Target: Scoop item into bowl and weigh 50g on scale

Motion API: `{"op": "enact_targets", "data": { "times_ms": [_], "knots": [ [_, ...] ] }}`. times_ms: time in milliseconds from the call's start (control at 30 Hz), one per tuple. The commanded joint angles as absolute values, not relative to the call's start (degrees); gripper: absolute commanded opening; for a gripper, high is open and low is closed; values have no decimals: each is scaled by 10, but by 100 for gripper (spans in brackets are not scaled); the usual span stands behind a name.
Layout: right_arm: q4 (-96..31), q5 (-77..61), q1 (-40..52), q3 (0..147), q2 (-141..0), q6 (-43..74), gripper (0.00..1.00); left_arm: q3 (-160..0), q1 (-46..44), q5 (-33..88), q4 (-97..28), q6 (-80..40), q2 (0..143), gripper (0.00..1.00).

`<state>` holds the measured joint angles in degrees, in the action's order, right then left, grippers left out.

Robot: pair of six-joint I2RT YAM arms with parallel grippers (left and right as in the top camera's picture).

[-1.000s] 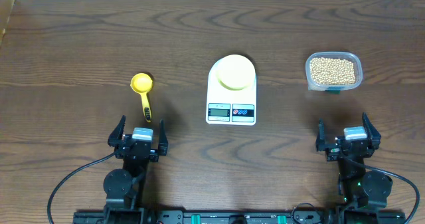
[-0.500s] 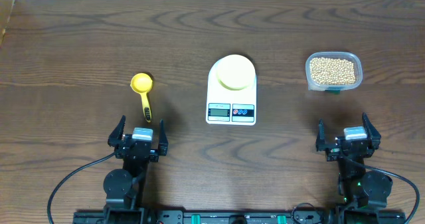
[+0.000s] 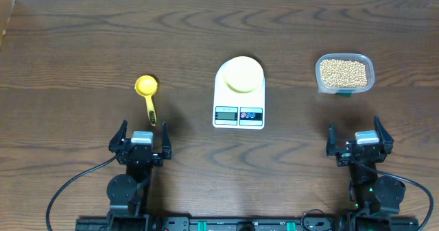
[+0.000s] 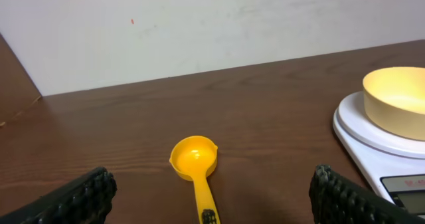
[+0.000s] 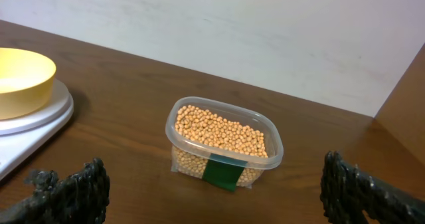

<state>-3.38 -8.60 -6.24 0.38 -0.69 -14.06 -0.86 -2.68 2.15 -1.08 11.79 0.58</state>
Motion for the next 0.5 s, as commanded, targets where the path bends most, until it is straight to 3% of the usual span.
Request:
{"op": "enact_targets", "data": {
  "times_ms": [0, 467],
  "knots": [
    [-36, -91, -60, 3, -3, -133, 99, -17, -26, -3, -28, 102, 3, 95],
    [-36, -91, -60, 3, -3, -133, 99, -73, -26, -3, -28, 102, 63, 95]
  ]
}}
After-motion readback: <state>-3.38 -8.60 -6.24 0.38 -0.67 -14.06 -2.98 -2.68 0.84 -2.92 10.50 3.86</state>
